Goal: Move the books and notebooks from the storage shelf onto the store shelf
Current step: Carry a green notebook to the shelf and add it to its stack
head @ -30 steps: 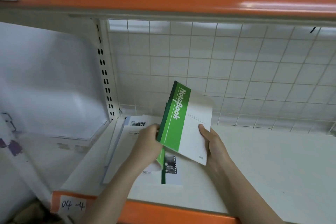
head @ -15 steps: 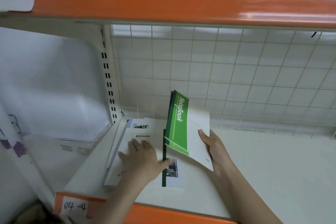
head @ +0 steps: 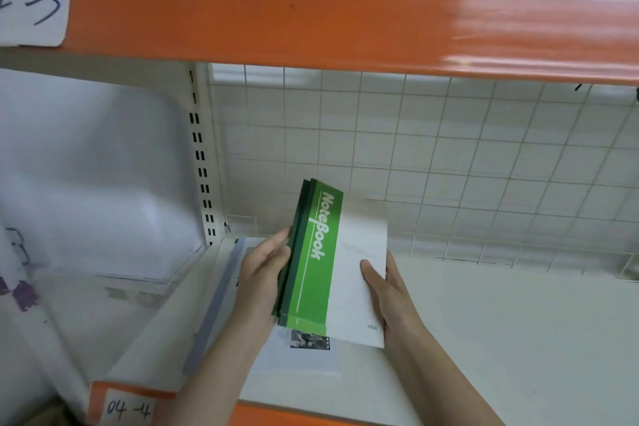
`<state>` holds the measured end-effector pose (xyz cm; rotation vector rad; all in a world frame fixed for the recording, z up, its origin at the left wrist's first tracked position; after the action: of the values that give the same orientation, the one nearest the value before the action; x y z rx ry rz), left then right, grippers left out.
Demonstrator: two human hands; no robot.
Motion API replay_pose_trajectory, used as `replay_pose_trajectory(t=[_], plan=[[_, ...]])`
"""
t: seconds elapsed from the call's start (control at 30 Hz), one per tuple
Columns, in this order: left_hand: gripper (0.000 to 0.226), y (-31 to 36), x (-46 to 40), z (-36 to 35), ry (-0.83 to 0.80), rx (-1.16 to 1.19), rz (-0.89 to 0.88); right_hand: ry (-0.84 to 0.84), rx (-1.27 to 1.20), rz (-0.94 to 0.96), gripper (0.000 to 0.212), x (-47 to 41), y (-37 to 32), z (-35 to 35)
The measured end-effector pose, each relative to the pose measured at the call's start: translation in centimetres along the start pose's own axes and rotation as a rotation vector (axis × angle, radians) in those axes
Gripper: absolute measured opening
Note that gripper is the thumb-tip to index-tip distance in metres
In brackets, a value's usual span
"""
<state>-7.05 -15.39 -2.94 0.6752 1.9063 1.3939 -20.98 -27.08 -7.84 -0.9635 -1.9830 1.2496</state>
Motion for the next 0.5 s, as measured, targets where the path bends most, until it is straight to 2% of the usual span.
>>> replay_pose_trajectory(t=[0.1, 0.17, 0.2, 0.27, 0.33, 0.43, 0.5], plan=[[0.027, -1.1, 0.5, -0.2, -0.167, -0.256, -0.036, 0.068, 0.124, 0.101, 0.043, -0.1, 0.4, 0.4], [0.043, -1.8, 0.4, 0.5, -0.258, -0.496, -0.073, 0.093, 0.214, 0.229, 0.042, 0.3, -0.2, 0.3], [0.052, -2.0, 0.1, 1.2, -0.247, -0.567, -0.090, 0.094, 0.238, 0.279, 0.037, 0.6, -0.6, -0.1], [0.064, -1.5, -0.3, 2.6, -0.175, -0.574, -0.141, 0.063, 0.259, 0.368, 0.032, 1.2, -1.5, -1.5], [0.066, -0.9, -0.7, 3.6, -0.096, -0.511, -0.192, 0.017, 0.256, 0.416, 0.037, 1.3, -2.3, -3.2], [0.053, -0.6, -0.7, 4.7, 0.022, -0.448, -0.223, -0.034, 0.247, 0.357, 0.036, 0.4, -1.7, -5.1], [0.050, -1.5, -0.5, 5.0, 0.062, -0.411, -0.163, -0.049, 0.293, 0.285, 0.041, 0.0, 0.0, -6.1]])
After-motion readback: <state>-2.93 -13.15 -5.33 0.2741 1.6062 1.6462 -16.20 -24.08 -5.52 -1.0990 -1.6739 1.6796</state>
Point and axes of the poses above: each hand's wrist, its own x-axis away from the middle knuckle, its own z-axis out of the back of the hand, y = z × x, the point moved 4 cm from there along -x, towards the middle knuckle, and after that the axes turned 6 degrees about -z, right-handed, at the moved point
